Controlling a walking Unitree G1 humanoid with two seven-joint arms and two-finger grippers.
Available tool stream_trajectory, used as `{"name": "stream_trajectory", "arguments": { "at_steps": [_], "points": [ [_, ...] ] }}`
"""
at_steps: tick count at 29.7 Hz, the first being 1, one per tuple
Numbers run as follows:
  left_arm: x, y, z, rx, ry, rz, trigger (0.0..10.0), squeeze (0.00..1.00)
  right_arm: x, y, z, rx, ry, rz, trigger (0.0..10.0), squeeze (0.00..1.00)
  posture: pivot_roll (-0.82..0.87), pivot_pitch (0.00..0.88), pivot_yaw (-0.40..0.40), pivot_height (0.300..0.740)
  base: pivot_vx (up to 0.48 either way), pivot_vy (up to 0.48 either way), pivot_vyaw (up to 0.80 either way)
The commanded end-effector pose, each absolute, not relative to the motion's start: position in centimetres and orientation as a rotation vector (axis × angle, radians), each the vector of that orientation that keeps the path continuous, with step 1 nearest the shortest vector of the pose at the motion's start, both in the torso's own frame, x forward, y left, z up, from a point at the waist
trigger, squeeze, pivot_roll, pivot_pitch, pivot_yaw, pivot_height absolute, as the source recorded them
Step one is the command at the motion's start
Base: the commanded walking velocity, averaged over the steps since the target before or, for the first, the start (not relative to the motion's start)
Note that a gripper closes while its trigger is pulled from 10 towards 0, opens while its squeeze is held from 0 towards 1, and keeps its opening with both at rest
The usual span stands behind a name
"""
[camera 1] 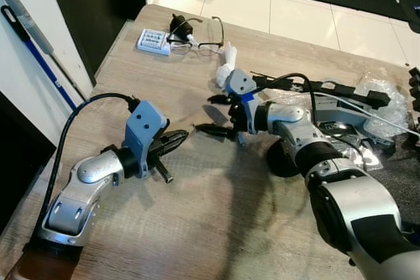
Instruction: Picking trash to rubbish bin
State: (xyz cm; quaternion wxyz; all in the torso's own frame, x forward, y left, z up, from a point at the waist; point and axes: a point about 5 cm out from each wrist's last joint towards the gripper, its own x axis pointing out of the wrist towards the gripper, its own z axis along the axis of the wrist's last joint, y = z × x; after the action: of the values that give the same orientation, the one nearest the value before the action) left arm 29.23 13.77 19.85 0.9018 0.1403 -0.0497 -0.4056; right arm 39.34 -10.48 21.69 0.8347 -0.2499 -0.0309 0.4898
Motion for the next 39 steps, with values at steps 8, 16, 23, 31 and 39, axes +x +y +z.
{"name": "stream_trajectory", "arguments": {
  "at_steps": [8, 16, 23, 31, 39],
  "points": [
    [29.5, 14.2, 19.7, 0.317, -0.108, -0.807, 10.0, 0.00, 37.8, -10.8, 18.3, -0.449, 0.118, 1.267, 10.0, 0.00, 0.02, 0.288, -0.096, 0.740, 0.000, 0.000, 0.00],
    [29.6, 14.1, 19.6, 0.325, -0.107, -0.817, 10.0, 0.00, 36.9, -11.0, 18.2, -0.400, 0.250, 1.487, 10.0, 0.00, 0.02, 0.283, -0.093, 0.740, 0.000, 0.000, 0.00],
    [29.5, 14.0, 19.5, 0.331, -0.106, -0.823, 10.0, 0.00, 36.4, -11.2, 19.3, -0.480, 0.357, 1.665, 10.0, 0.00, 0.02, 0.285, -0.096, 0.740, 0.000, 0.000, 0.00],
    [29.5, 14.1, 19.5, 0.326, -0.109, -0.819, 10.0, 0.00, 36.6, -10.0, 21.4, -0.430, 0.236, 1.689, 10.0, 0.00, 0.01, 0.289, -0.098, 0.740, 0.000, 0.000, 0.00],
    [29.6, 14.4, 19.7, 0.332, -0.124, -0.806, 10.0, 0.00, 36.4, -9.2, 19.9, -0.544, 0.074, 1.624, 10.0, 0.00, 0.02, 0.291, -0.101, 0.740, 0.000, 0.000, 0.00]
  ]
}}
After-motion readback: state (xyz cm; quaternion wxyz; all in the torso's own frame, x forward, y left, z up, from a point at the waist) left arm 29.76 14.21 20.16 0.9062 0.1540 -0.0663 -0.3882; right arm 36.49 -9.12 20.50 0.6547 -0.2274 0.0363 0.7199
